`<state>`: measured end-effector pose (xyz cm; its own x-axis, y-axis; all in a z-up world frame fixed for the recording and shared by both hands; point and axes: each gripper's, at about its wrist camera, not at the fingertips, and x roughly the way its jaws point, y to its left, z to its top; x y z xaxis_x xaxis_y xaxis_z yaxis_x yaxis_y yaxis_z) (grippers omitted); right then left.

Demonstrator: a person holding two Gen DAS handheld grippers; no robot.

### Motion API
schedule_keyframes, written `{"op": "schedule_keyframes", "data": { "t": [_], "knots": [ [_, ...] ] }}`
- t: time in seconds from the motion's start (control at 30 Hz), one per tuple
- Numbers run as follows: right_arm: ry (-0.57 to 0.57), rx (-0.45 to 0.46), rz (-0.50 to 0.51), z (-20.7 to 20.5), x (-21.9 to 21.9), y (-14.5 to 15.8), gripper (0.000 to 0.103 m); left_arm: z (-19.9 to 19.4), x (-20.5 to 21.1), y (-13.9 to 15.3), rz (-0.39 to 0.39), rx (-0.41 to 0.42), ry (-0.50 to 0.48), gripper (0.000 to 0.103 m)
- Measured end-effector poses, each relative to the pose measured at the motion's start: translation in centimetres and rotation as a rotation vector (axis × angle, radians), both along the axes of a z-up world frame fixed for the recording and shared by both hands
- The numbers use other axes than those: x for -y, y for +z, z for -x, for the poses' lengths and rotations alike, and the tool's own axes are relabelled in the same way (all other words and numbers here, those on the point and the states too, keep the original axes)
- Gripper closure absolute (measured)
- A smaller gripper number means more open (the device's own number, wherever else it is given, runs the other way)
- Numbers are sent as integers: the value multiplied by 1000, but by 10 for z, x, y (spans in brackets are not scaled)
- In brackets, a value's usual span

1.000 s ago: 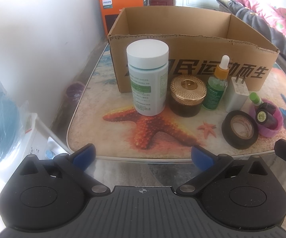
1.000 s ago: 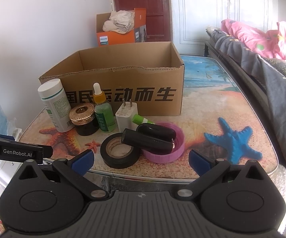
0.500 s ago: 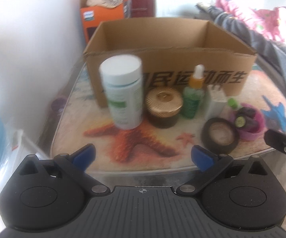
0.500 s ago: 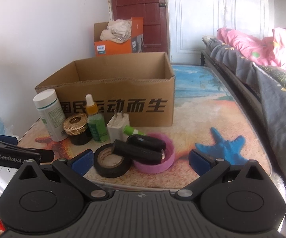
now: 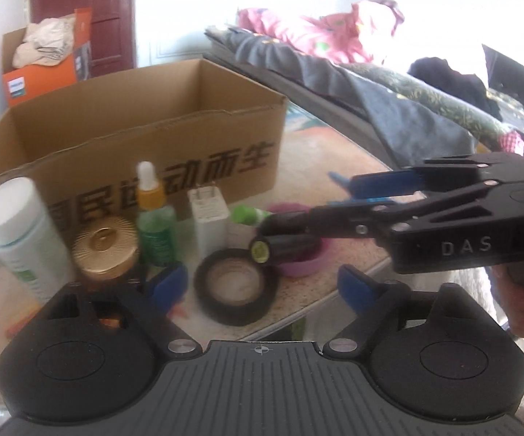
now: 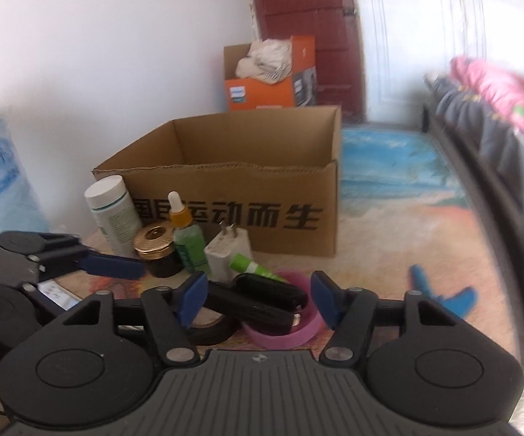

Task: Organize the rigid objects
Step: 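Grasp the black cylinder with gold end from the pink tape roll with right tool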

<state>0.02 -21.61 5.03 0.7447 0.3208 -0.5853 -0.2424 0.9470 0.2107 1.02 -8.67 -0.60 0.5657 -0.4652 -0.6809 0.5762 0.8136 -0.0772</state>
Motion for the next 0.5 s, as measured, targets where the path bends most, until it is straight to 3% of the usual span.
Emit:
{"op": "schedule_keyframes", "data": {
  "t": [0.1, 0.2, 0.37, 0.5],
  "knots": [
    [12, -36, -77, -10, 8, -9, 54, -6, 10, -7, -20, -31, -22, 41],
    [14, -76, -166, -18, 18, -18, 62, -16, 16, -13, -22, -74, -25, 54],
    [-2, -128, -296, -26, 34, -30, 65, -24, 15, -12, 1, -89, -19, 68],
    [-7, -130, -349, -28, 42, -34, 65, -26, 18, -7, 18, -71, -29, 72]
  ]
}}
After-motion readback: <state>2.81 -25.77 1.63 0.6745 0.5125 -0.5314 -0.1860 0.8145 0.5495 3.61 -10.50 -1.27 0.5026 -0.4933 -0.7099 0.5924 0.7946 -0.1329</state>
